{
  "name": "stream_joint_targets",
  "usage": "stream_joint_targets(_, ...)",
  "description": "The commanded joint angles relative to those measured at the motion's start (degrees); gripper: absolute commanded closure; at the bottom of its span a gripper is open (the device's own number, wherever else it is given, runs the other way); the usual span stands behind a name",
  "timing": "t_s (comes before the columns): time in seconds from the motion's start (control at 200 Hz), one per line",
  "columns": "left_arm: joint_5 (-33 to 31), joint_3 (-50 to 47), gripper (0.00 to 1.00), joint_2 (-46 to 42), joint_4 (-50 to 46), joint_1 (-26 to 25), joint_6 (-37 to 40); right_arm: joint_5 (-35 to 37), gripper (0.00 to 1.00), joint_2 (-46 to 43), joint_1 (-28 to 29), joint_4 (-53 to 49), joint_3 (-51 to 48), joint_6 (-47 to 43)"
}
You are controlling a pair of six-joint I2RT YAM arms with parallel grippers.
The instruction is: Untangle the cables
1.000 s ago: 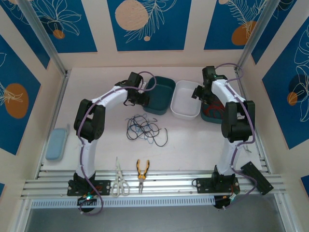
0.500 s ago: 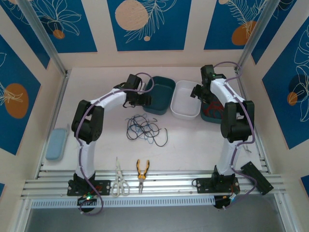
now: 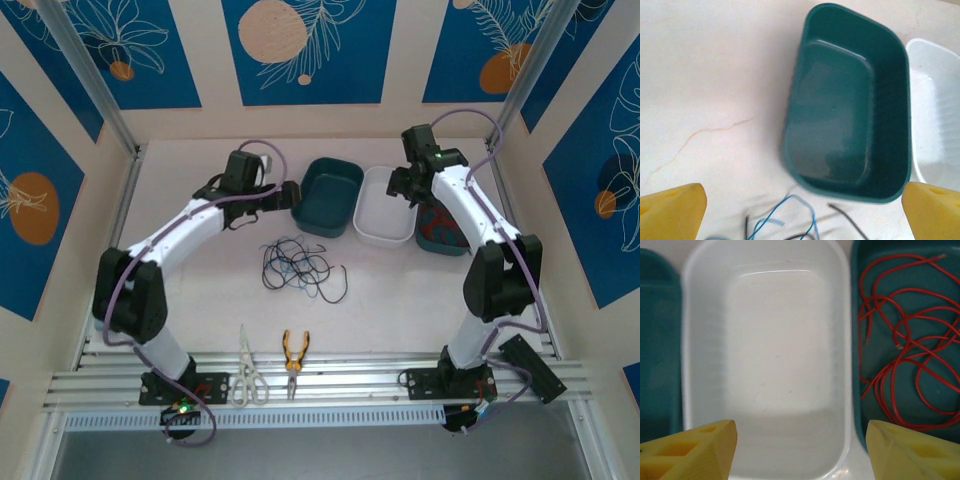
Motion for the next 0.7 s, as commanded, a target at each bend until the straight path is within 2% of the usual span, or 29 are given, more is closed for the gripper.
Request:
stream_joint_targets(0.0,-3.52,-6.81,0.0,-5.38,0.29,1.33,-2.24,0.91,0.32,-4.24,5.39,-2.49,-3.17,1.75)
stream_joint_targets(0.145,-4.91,-16.05,0.0,-12.72,-0.82,1.86,-3.58,-1.73,0.36,-6.09,14.91,-1.28,-7.17,5.82)
stream_joint_targets(0.315,-4.21,-25.99,0.02,-18.73,1.02,2.19,-8.69,-8.94,0.4,-2.11,23.84,2.83,-8.42,9.46)
stream_joint_targets(0.45,-2.63,-30.99,0.07,-20.28,4.76,2.18,-12.34,-14.26,0.43,3.37,27.83,4.67,-6.03,11.81)
stream_joint_targets(0.695,0.42,-34.5,0.16,-17.84,11.23,2.17,-15.29,-14.58,0.47,12.39,30.96,2.51,-0.66,11.72)
